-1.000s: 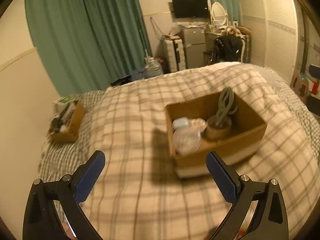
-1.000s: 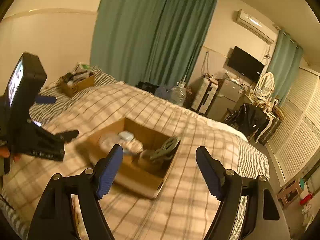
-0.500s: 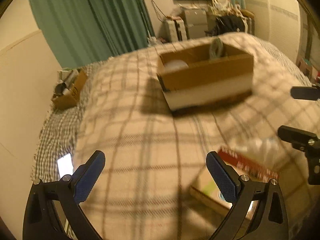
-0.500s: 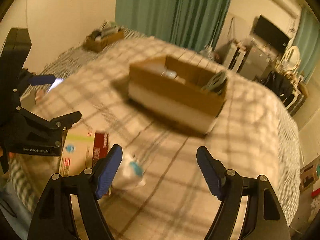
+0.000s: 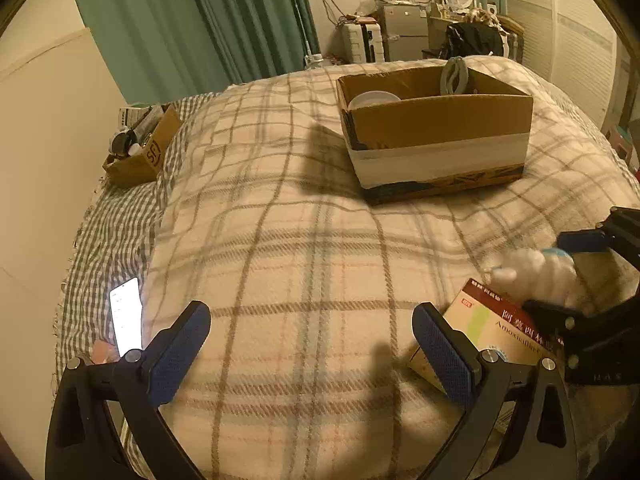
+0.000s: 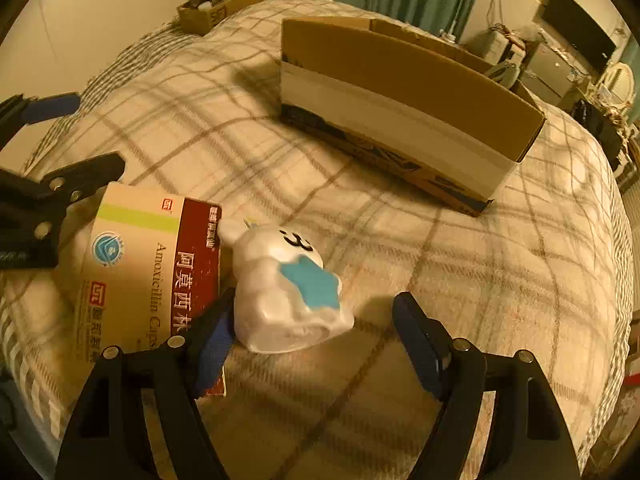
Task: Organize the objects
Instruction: 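Grasp the white cartoon figure with the right gripper, then grasp the Amoxicillin medicine box with the left gripper while the right holds the figure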
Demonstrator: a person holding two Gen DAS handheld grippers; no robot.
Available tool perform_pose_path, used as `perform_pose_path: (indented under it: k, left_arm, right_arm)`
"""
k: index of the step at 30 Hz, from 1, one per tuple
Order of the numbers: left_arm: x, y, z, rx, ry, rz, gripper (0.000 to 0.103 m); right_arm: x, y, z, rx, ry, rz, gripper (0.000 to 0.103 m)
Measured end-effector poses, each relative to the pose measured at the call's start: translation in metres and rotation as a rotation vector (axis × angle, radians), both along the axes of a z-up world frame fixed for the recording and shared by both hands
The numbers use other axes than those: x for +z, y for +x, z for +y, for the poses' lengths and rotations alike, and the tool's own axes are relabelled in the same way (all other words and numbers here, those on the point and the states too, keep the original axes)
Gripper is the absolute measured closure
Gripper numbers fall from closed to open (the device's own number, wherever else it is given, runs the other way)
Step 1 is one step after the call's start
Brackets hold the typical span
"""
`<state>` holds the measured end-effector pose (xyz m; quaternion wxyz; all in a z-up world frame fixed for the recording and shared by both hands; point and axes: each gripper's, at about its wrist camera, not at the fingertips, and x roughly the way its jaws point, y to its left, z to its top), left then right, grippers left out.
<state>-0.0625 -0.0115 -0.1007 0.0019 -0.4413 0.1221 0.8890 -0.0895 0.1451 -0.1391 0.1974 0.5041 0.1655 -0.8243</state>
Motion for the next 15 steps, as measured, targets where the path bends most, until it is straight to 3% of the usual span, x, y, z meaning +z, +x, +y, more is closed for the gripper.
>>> perform_pose_path:
  k: [1,11,15]
  left_arm:
    - [0.000,0.000,0.001,0.001,-0.008,0.001,0.000]
    - [0.010,0.016,-0.001,0.007,0.015,-0.029,0.000]
    - [0.019,0.030,0.008,0.017,0.104,-0.024,0.000]
  right_arm:
    - [0.002,0.002,0.000,0.007,-0.004,0.004,0.051]
    - [0.040,0.022,0.019,-0.048,-0.022,0.184,0.050]
    - [0.050,0.031,0.034,-0.087,-0.027,0.228,0.050]
